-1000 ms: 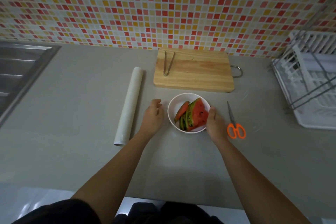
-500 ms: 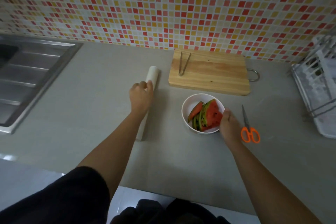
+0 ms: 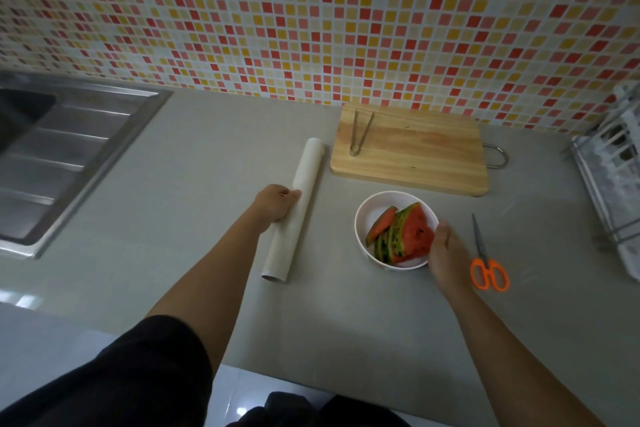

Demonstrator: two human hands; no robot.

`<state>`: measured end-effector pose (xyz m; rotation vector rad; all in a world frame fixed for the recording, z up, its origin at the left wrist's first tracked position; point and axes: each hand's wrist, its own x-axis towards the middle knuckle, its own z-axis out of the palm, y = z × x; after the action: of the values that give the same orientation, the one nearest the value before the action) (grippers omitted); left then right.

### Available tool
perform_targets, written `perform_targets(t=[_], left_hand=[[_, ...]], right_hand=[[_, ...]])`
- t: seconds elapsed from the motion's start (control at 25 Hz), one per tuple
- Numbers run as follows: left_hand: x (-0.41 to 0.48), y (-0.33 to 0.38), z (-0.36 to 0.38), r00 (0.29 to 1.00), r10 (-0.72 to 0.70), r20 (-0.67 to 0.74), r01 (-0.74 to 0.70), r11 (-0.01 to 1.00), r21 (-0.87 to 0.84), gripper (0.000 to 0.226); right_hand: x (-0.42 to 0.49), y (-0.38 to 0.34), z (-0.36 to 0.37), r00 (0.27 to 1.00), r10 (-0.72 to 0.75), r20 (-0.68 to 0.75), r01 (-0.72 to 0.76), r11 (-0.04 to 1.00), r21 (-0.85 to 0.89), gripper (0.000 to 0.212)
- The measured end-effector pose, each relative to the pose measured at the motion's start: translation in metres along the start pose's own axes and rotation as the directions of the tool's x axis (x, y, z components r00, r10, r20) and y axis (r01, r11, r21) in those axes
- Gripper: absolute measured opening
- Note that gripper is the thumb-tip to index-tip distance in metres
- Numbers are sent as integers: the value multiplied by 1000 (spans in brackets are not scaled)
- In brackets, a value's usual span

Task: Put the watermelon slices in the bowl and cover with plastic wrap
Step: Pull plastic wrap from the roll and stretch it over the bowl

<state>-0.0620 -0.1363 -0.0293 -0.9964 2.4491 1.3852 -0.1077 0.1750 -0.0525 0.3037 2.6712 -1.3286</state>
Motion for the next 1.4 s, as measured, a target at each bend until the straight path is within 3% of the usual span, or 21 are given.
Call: perform_targets(t=[0.16,0.32,0.44,0.56,0.68,0.84,1.0,1.24,1.4], left_hand=[[7,9,4,998,26,57,-32,993,115,38],[10,5,2,998,40,50,-42,998,49,37],[0,-1,3,992,32,126,-5,978,-211,31],[-19,11,6,984,20,178,80,838,-539,26],[-40,50,7,990,116,79,-35,748,-663,22],[-75,110,2,944,321,-81,-294,701,-649,20],[-118,149,4,876,464,-130,-443,669,-598,19],[-158,141,27,845,524,-109,-499,697,-516,32],[-174,131,34,814,572,-106,-551,701,-453,28]], right_hand=[[0,-1,-2,1000,-4,9,4,1000,-13,54],[-2,-1,-4,1000,-28,10,28,999,-22,53],[-4,-1,-9,992,-123,7,123,992,-19,49],[-2,-14,-19,975,-198,-102,202,979,32,47],[0,-53,-33,928,-343,-146,363,921,143,39],[-7,-130,-52,866,-494,-73,489,808,330,21],[-18,-197,-79,886,-455,-92,436,748,501,26],[-34,-224,-98,920,-387,-58,349,744,569,25],[-53,-217,-106,904,-388,-180,409,660,631,8]])
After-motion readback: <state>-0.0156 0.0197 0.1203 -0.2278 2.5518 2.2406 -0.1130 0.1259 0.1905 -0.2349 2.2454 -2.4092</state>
